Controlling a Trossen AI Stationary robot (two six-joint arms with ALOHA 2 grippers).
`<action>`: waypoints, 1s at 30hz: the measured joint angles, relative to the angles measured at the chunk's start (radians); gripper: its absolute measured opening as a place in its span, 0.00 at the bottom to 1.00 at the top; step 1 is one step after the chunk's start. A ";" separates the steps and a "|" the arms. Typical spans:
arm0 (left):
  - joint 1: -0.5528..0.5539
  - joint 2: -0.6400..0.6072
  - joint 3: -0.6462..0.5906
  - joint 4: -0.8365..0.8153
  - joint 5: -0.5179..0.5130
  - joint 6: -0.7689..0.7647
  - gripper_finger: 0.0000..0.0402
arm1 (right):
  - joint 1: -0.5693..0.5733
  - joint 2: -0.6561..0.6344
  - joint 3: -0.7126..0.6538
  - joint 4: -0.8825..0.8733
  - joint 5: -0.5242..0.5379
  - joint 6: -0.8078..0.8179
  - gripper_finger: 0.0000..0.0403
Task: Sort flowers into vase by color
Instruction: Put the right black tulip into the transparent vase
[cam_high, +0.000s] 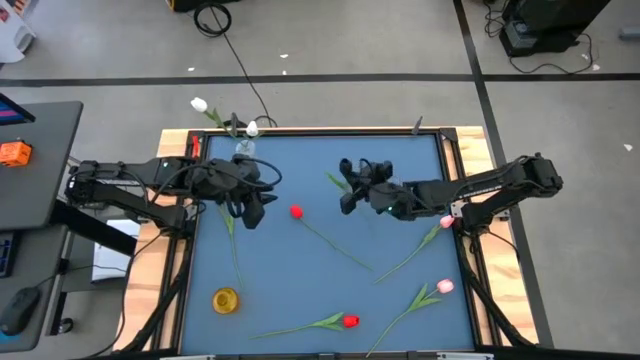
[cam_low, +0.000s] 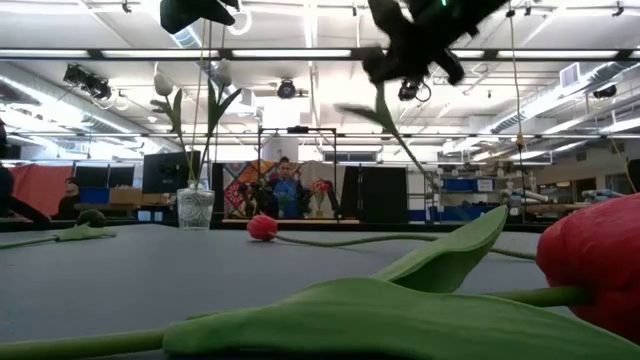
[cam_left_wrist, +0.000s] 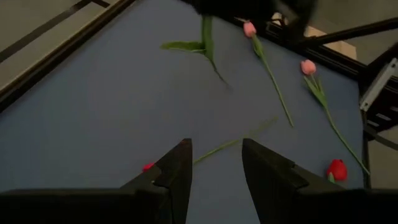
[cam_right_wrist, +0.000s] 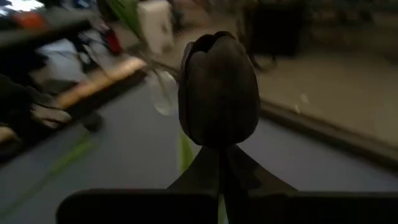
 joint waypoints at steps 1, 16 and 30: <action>-0.004 0.000 0.000 0.000 -0.018 -0.005 0.36 | 0.000 0.000 0.007 0.051 -0.012 -0.049 0.02; -0.086 -0.029 -0.197 0.331 -0.038 0.014 0.36 | -0.035 0.000 0.015 0.563 -0.469 -0.153 0.02; -0.090 -0.019 -0.293 0.741 0.108 0.085 0.36 | -0.040 0.038 0.119 0.572 -0.727 -0.156 0.02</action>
